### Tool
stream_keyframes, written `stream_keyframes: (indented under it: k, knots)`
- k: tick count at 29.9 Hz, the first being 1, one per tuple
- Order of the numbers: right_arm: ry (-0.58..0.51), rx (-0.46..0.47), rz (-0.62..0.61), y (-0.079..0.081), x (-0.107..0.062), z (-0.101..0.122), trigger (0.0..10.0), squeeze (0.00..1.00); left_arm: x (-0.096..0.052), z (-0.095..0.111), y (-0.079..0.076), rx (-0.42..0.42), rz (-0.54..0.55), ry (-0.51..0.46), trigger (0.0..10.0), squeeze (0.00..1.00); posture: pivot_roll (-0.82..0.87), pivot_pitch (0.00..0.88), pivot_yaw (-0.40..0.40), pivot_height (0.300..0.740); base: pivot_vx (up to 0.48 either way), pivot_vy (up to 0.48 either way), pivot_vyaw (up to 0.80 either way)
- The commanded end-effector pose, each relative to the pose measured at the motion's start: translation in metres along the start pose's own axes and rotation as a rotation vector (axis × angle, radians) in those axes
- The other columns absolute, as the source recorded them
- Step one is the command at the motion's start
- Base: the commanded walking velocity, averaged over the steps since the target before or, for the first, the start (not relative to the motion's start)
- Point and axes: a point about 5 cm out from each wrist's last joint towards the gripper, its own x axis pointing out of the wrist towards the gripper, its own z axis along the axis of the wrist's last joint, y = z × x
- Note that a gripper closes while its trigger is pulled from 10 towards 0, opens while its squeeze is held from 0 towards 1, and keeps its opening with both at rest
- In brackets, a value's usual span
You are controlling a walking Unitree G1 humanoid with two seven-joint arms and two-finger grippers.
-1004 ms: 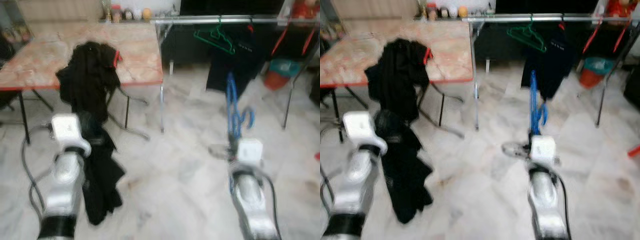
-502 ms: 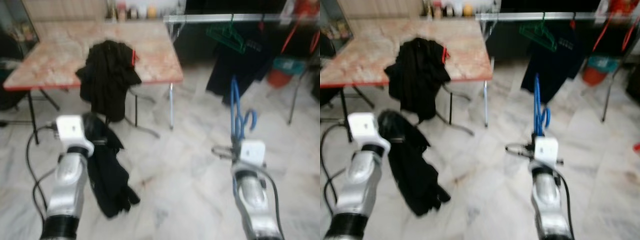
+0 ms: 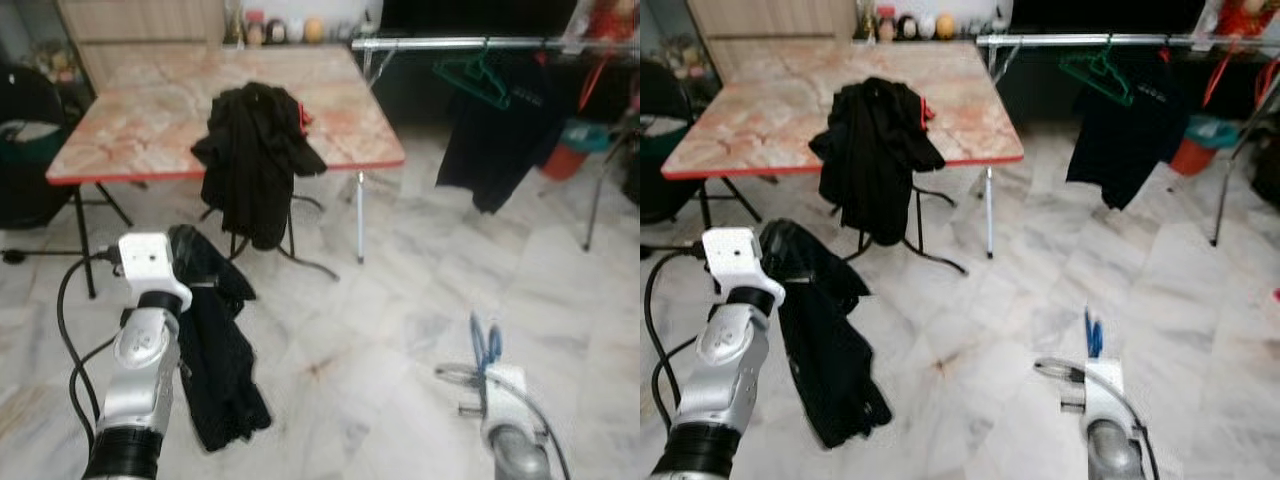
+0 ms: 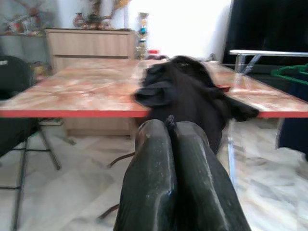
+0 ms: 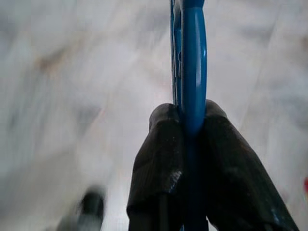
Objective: Hang hanger
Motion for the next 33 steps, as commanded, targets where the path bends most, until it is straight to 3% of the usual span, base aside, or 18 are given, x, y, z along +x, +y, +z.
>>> stream_keyframes:
  k: [1,8,22,33]
  knots:
    - [0.022,-0.034,0.030,0.007,0.000,-0.003,10.0,0.00,0.003,0.011,0.003,0.027,0.008,-0.054,10.0,0.00,0.10,0.000,-0.032,0.740,0.000,0.000,0.00]
    - [0.052,0.016,0.088,0.017,-0.004,-0.014,10.0,0.00,-0.001,0.014,-0.002,-0.013,-0.017,-0.060,10.0,0.00,0.10,0.000,-0.033,0.740,0.000,0.000,0.00]
    - [0.150,0.026,0.104,0.017,-0.011,-0.040,10.0,0.00,0.002,0.020,-0.003,-0.007,-0.025,-0.079,10.0,0.00,0.10,0.000,-0.029,0.740,0.000,0.000,0.00]
    - [0.141,0.006,0.129,0.024,-0.011,-0.037,10.0,0.00,0.002,0.022,-0.003,0.002,-0.028,-0.080,10.0,0.00,0.10,0.000,-0.025,0.740,0.239,0.000,0.04]
